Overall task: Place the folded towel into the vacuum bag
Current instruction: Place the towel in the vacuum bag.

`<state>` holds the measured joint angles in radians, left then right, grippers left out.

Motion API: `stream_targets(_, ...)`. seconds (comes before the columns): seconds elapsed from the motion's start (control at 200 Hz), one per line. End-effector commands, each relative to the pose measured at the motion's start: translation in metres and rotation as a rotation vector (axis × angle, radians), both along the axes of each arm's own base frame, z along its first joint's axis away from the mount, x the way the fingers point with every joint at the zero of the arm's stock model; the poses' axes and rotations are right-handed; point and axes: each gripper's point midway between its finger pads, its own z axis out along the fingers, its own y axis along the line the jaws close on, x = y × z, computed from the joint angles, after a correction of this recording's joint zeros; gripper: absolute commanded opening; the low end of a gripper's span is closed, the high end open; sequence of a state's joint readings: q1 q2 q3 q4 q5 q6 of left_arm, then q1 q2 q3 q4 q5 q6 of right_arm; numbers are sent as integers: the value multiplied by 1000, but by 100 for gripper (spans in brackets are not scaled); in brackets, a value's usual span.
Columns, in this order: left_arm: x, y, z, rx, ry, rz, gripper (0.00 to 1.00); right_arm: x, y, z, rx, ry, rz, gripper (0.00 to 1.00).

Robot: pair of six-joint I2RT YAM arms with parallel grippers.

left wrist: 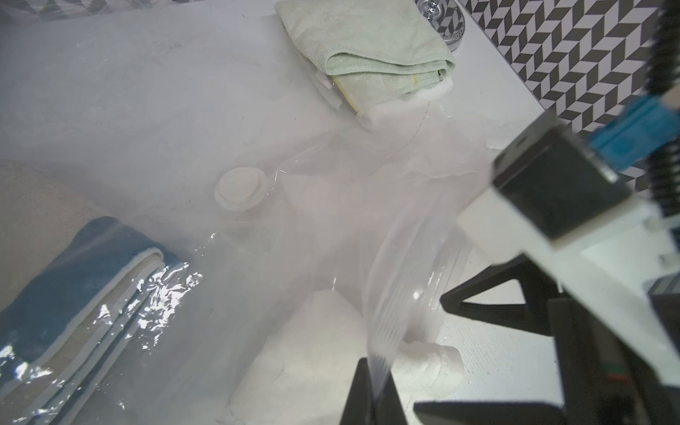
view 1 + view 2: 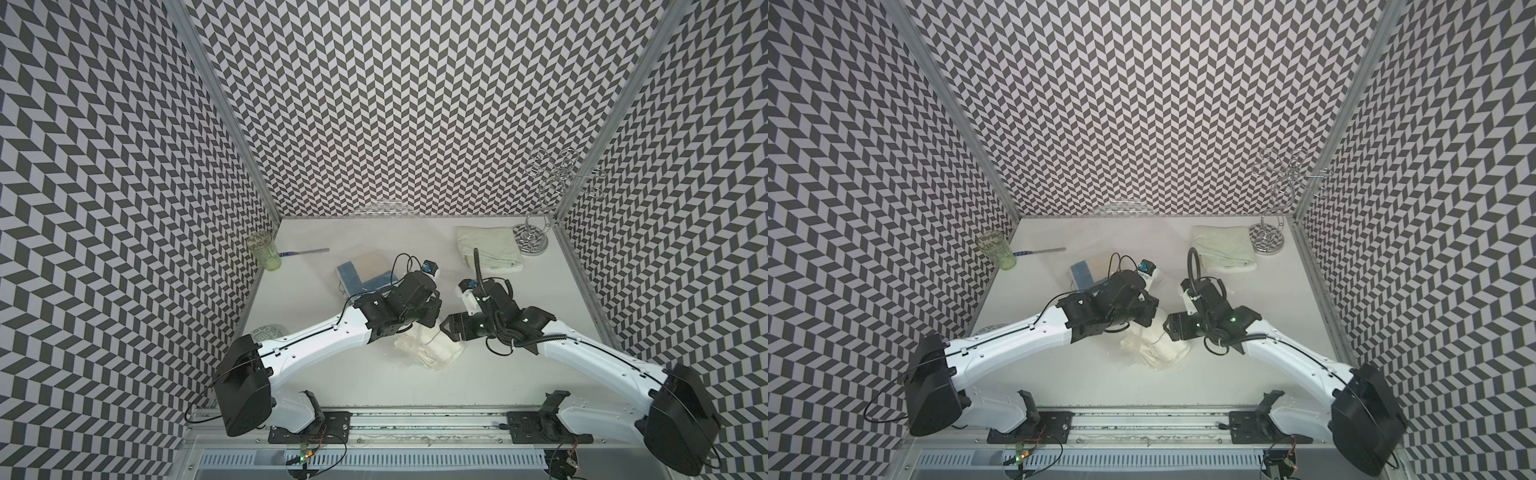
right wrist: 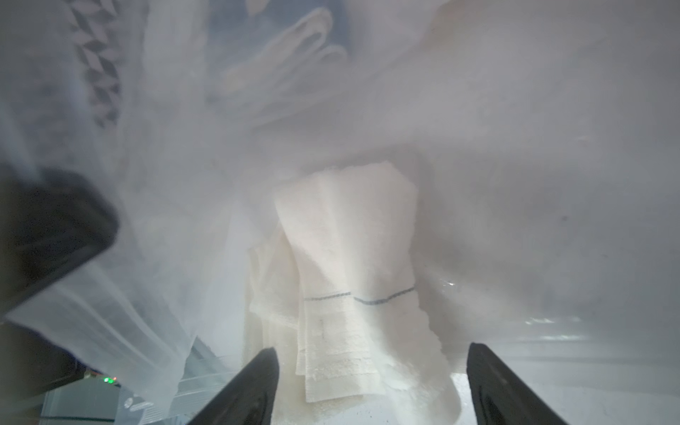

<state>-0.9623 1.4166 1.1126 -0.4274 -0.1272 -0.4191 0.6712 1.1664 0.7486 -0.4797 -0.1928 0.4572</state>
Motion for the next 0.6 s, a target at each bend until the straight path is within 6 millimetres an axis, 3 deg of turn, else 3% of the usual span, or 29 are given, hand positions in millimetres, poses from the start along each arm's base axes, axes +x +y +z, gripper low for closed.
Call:
stream_targets(0.0,-3,-8,12,-62,-7,-13,0,-16,-28,-20,-50,86,-111,76)
stream_targets(0.13,-3,-11,10,-71,2,-17,0,-39,-23,-25,104,151,-140,69)
stream_targets(0.25,-4,-16,5,-74,17,-28,0,-45,-17,-36,238,176,-180,68)
stream_targets(0.461,-8,-18,-4,-65,36,-38,0,-54,-5,-58,273,269,-150,70)
stream_targets(0.596,-9,-22,-6,-67,40,-44,0,-51,-1,-60,292,256,-139,68)
